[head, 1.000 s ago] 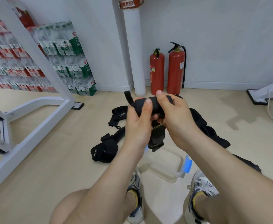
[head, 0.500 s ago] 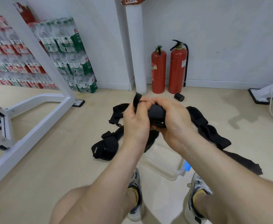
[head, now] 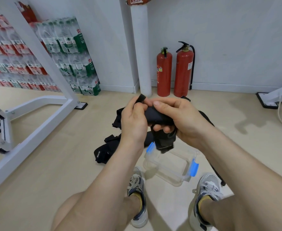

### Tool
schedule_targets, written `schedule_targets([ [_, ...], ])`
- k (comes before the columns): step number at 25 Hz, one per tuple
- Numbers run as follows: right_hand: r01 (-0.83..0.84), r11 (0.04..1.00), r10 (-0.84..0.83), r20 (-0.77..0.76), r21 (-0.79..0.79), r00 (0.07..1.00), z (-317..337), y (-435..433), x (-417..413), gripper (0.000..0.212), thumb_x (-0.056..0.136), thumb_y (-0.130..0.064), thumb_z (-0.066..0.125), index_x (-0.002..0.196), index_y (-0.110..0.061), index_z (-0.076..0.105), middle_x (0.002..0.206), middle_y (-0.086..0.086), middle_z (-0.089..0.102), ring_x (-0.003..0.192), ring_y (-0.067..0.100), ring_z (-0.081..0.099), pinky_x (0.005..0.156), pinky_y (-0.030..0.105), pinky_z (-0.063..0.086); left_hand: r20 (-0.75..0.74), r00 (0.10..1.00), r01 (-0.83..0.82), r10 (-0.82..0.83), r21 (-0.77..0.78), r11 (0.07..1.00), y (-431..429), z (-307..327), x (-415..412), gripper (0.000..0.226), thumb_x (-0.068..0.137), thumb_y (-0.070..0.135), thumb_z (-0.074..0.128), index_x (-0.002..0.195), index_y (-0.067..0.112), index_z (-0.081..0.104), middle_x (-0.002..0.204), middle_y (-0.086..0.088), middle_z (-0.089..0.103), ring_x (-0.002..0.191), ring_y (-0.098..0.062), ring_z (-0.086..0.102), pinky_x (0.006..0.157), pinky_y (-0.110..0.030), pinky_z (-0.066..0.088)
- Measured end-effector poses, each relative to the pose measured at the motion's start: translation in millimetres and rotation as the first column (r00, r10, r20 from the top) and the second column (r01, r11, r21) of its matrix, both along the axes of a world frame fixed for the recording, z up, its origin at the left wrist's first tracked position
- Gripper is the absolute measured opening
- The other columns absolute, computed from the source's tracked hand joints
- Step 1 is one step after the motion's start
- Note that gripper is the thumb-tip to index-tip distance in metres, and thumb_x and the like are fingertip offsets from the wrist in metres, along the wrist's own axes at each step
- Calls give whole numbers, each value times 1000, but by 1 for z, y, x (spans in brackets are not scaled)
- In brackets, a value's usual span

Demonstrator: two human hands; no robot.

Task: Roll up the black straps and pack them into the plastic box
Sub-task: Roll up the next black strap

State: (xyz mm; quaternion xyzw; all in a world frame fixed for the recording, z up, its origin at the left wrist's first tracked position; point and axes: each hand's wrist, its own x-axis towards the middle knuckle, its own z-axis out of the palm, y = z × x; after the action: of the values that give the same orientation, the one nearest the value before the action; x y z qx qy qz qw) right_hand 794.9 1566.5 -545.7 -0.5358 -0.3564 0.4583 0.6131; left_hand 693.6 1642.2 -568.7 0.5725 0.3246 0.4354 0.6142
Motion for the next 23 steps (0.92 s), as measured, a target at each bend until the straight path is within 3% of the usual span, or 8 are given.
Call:
schedule_targets([
  [3, 62, 998, -58, -137, 30, 989, 1, 1, 1, 29, 103, -16, 46, 109, -10, 74, 78, 14, 69, 46, 13, 53, 37, 14, 38, 33, 929, 370, -369, -25, 929, 9, 5, -13, 12, 87, 19, 60, 98, 23, 64, 83, -2, 63, 70, -18, 57, 62, -30, 45],
  [5, 51, 998, -43, -263, 25, 964, 3, 0, 2, 33, 104, -17, 43, 108, -11, 76, 87, 13, 73, 48, 12, 53, 37, 12, 39, 6, 889, 458, -458, 16, 889, 16, 3, -22, 31, 81, 20, 73, 109, 19, 61, 94, -1, 69, 84, -18, 66, 73, -29, 51],
  [7, 36, 999, -36, -348, -5, 937, 3, -1, 0, 37, 104, -17, 42, 102, -13, 79, 88, 10, 75, 49, 11, 54, 37, 11, 41, -31, 917, 398, -397, 95, 913, 17, 3, -25, 30, 76, 26, 82, 102, 25, 66, 96, 3, 74, 96, -18, 70, 81, -30, 53],
  [12, -13, 996, -27, -434, -88, 900, 3, -1, -6, 26, 99, -25, 53, 102, -14, 75, 79, 9, 72, 53, 15, 61, 40, 16, 45, -62, 969, 248, -241, 172, 953, 12, 7, -19, 27, 81, 39, 67, 93, 15, 66, 72, 10, 71, 67, -1, 66, 62, -13, 49],
  [15, 3, 994, -43, -372, -107, 927, -4, 2, -8, 26, 98, -29, 52, 110, -14, 70, 95, 12, 73, 79, 22, 70, 55, 24, 48, -57, 975, 222, -217, 107, 969, 16, 6, -18, 43, 87, 47, 68, 100, 6, 67, 86, -5, 75, 79, -16, 71, 67, -23, 54],
  [18, 57, 990, -99, -361, -126, 927, -12, 9, -6, 31, 97, -27, 53, 121, -14, 69, 115, 11, 69, 108, 25, 64, 71, 27, 49, -44, 978, 209, -206, 68, 976, 14, 8, -17, 27, 94, 38, 57, 85, 13, 62, 63, 7, 67, 57, -3, 61, 55, -12, 46],
  [20, 59, 991, -107, -449, -121, 887, -12, 10, -5, 34, 93, -24, 57, 123, -12, 67, 121, 12, 67, 107, 24, 63, 73, 26, 47, -29, 975, 223, -222, 15, 975, 13, 8, -17, 31, 97, 39, 56, 75, 20, 64, 59, 11, 57, 54, -3, 50, 58, -14, 40],
  [23, 46, 996, -84, -558, -82, 826, -9, 8, -6, 36, 81, -22, 66, 114, -9, 69, 108, 11, 63, 90, 21, 58, 57, 20, 45, -2, 973, 231, -232, -88, 969, 18, 8, -19, 32, 86, 50, 59, 74, 22, 69, 73, -7, 51, 69, -21, 40, 72, -31, 35],
])
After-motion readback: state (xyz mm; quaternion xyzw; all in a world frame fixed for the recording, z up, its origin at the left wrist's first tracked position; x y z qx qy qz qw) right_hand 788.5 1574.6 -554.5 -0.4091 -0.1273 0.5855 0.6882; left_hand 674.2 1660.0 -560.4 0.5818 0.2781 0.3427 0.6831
